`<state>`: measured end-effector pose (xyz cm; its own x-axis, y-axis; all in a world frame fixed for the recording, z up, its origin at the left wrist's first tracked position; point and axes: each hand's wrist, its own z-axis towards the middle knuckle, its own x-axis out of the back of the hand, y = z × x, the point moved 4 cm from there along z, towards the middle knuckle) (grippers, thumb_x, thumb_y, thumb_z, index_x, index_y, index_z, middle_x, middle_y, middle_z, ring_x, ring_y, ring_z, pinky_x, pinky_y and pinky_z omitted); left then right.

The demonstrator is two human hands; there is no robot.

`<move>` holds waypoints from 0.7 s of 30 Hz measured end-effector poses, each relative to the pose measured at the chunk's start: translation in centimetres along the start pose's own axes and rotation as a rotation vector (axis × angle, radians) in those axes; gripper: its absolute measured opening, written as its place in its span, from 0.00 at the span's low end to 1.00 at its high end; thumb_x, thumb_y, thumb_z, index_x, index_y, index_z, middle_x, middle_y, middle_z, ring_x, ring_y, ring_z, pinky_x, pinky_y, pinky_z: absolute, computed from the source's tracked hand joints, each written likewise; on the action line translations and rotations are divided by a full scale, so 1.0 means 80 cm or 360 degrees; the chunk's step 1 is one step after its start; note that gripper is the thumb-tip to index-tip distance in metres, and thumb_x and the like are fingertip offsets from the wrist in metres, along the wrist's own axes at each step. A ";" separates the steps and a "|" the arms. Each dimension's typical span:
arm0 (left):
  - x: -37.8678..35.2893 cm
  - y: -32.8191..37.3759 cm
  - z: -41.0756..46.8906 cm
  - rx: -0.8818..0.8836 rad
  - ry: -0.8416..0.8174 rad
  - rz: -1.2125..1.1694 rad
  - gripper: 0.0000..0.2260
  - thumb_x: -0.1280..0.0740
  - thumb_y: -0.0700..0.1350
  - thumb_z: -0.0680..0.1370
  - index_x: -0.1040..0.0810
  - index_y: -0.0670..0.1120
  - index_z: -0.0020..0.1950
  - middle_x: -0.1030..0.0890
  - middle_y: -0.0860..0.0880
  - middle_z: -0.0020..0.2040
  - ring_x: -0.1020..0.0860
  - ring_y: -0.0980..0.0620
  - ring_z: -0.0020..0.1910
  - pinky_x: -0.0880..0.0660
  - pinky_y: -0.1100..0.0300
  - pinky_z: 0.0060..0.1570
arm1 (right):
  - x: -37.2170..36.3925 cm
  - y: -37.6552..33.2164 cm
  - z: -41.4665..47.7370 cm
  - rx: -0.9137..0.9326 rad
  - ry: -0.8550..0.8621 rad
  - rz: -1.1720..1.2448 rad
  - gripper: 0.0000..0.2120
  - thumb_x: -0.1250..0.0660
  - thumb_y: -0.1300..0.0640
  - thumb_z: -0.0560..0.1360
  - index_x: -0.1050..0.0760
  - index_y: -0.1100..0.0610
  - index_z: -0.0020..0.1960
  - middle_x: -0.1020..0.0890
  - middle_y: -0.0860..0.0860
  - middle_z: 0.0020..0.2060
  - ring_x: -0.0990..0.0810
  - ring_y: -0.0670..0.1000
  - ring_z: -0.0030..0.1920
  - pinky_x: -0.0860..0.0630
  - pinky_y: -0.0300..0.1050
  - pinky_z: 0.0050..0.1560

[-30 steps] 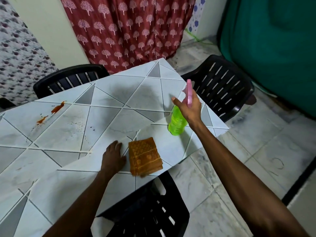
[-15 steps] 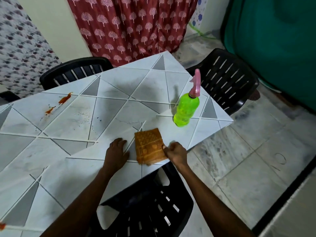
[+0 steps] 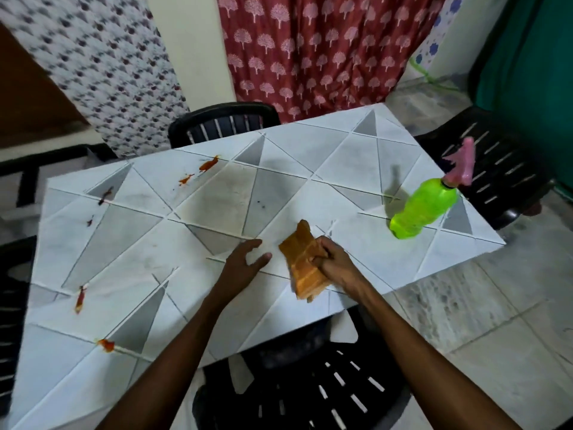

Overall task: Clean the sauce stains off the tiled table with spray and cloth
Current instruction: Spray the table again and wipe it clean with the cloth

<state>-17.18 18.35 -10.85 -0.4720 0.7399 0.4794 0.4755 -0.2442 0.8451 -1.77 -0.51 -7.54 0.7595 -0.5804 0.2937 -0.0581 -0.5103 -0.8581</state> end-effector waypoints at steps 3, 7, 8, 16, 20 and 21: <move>0.046 -0.003 -0.006 0.0050 -0.0256 -0.0307 0.25 0.30 0.58 0.74 0.28 0.51 0.69 0.24 0.54 0.65 0.26 0.56 0.65 0.31 0.59 0.65 | -0.059 -0.038 -0.015 0.0022 -0.0216 0.0193 0.15 0.35 0.71 0.74 0.23 0.50 0.47 0.18 0.48 0.41 0.20 0.48 0.43 0.26 0.42 0.45; 0.123 -0.036 -0.024 0.0131 -0.0545 -0.0643 0.24 0.30 0.63 0.73 0.23 0.53 0.65 0.19 0.51 0.62 0.22 0.53 0.63 0.25 0.54 0.64 | -0.150 -0.090 -0.036 0.0022 -0.0402 0.0491 0.13 0.34 0.70 0.77 0.23 0.53 0.52 0.17 0.52 0.46 0.18 0.50 0.47 0.22 0.41 0.46; 0.140 -0.050 -0.025 0.0161 -0.0572 -0.0687 0.23 0.29 0.62 0.73 0.21 0.53 0.63 0.18 0.50 0.61 0.21 0.51 0.62 0.25 0.52 0.63 | -0.170 -0.097 -0.038 0.0005 -0.0420 0.0552 0.13 0.34 0.70 0.77 0.23 0.54 0.54 0.17 0.53 0.47 0.18 0.51 0.48 0.21 0.42 0.47; 0.286 -0.121 -0.027 0.0242 -0.0202 -0.0994 0.10 0.26 0.40 0.74 0.20 0.45 0.54 0.16 0.49 0.47 0.18 0.53 0.45 0.21 0.60 0.42 | -0.323 -0.135 -0.035 -0.0225 -0.0140 0.0730 0.12 0.34 0.70 0.77 0.23 0.56 0.54 0.15 0.55 0.48 0.17 0.56 0.50 0.20 0.45 0.49; 0.327 -0.130 -0.011 0.0197 -0.0197 -0.0966 0.08 0.27 0.42 0.75 0.22 0.45 0.53 0.17 0.48 0.47 0.19 0.53 0.46 0.22 0.59 0.42 | -0.361 -0.148 -0.021 -0.0279 -0.0051 0.0703 0.10 0.32 0.65 0.77 0.25 0.56 0.57 0.16 0.60 0.56 0.17 0.61 0.57 0.20 0.56 0.59; 0.331 -0.131 -0.006 0.0198 -0.0221 -0.0962 0.09 0.28 0.43 0.76 0.23 0.44 0.54 0.17 0.48 0.48 0.19 0.52 0.47 0.22 0.59 0.42 | -0.365 -0.151 -0.018 -0.0281 -0.0035 0.0661 0.10 0.32 0.63 0.78 0.25 0.56 0.58 0.16 0.60 0.57 0.17 0.62 0.58 0.21 0.59 0.61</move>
<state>-35.04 40.22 -6.89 -0.5875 0.8009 -0.1160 0.2416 0.3105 0.9194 -24.23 21.67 -5.18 0.6620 -0.7461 -0.0712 -0.4691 -0.3383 -0.8158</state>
